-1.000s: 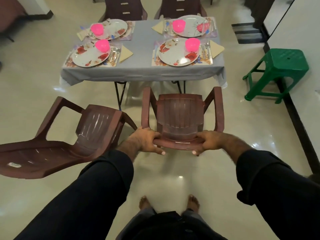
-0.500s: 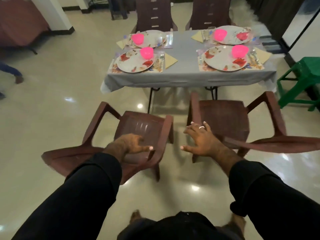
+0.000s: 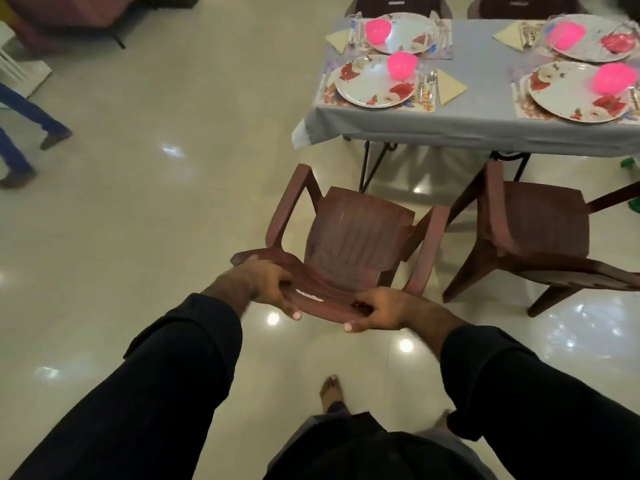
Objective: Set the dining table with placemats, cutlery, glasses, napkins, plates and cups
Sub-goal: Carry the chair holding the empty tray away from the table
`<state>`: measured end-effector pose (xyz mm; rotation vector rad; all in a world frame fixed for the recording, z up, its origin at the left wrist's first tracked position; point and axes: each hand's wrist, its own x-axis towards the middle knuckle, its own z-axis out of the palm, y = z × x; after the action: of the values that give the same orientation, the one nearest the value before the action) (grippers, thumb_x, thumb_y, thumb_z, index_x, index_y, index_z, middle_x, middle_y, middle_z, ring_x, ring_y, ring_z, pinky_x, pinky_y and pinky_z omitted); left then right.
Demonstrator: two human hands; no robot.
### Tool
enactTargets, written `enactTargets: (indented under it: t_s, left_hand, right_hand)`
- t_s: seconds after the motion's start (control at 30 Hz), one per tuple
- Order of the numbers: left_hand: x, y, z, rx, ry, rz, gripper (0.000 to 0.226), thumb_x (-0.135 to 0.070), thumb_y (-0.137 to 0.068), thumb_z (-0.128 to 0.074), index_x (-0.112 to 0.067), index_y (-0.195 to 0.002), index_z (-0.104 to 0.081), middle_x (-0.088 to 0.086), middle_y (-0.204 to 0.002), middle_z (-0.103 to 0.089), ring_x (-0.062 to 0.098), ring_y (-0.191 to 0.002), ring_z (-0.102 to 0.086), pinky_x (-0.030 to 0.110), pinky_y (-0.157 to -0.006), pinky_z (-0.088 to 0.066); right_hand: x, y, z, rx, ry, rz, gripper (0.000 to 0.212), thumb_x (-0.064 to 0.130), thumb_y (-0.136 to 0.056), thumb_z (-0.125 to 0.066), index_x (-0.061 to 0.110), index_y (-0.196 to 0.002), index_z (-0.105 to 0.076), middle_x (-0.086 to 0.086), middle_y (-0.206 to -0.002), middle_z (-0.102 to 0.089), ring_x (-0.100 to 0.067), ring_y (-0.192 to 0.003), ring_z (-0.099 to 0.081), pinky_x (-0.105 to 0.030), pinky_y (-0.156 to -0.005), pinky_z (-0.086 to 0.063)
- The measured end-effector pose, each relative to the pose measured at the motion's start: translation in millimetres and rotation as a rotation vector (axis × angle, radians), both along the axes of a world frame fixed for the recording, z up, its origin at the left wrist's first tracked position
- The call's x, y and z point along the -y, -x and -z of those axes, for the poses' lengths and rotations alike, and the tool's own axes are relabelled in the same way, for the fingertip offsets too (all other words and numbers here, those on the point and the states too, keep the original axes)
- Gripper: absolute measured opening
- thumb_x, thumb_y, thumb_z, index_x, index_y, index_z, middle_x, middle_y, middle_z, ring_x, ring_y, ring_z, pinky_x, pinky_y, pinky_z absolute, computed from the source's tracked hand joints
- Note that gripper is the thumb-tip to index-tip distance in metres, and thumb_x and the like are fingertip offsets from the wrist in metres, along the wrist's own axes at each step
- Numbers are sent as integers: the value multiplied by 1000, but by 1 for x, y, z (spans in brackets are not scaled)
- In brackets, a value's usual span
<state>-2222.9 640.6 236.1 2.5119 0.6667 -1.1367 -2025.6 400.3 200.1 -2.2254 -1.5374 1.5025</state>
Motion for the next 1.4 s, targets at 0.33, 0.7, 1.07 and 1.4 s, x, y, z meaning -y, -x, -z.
enactTargets:
  t_s: [0.33, 0.7, 1.07, 1.4]
  left_hand:
    - [13, -24, 25, 234, -162, 188, 41, -48, -67, -59, -41, -104, -73, -14, -94, -73, 19, -92, -71, 36, -82, -60]
    - [51, -154, 22, 306, -179, 160, 34, -54, -80, -62, -33, -101, -78, -8, -82, -66, 20, -77, -62, 35, -79, -58]
    - [26, -209, 49, 340, -207, 128, 60, -62, -69, -49, -46, -121, -75, -14, -101, -78, 18, -91, -72, 41, -87, -63]
    - [21, -185, 56, 408, -158, 164, 69, -75, -67, -45, -44, -121, -76, -17, -113, -77, 15, -98, -72, 39, -90, -62]
  right_hand:
    - [-2, -5, -7, 416, -75, -71, 19, 38, -76, -67, 33, -94, -65, 9, -85, -65, -11, -74, -62, -30, -71, -58]
    - [20, -135, -11, 490, -16, 120, 20, 36, -78, -70, 36, -98, -66, 11, -88, -62, -10, -82, -62, -40, -86, -61]
    - [3, -196, -2, 498, -101, 95, 15, 39, -87, -67, 31, -100, -65, 7, -85, -61, -12, -77, -60, -38, -80, -59]
    - [7, -173, -10, 480, -88, 75, 19, 43, -83, -64, 30, -97, -64, 7, -85, -60, -15, -78, -61, -41, -83, -61]
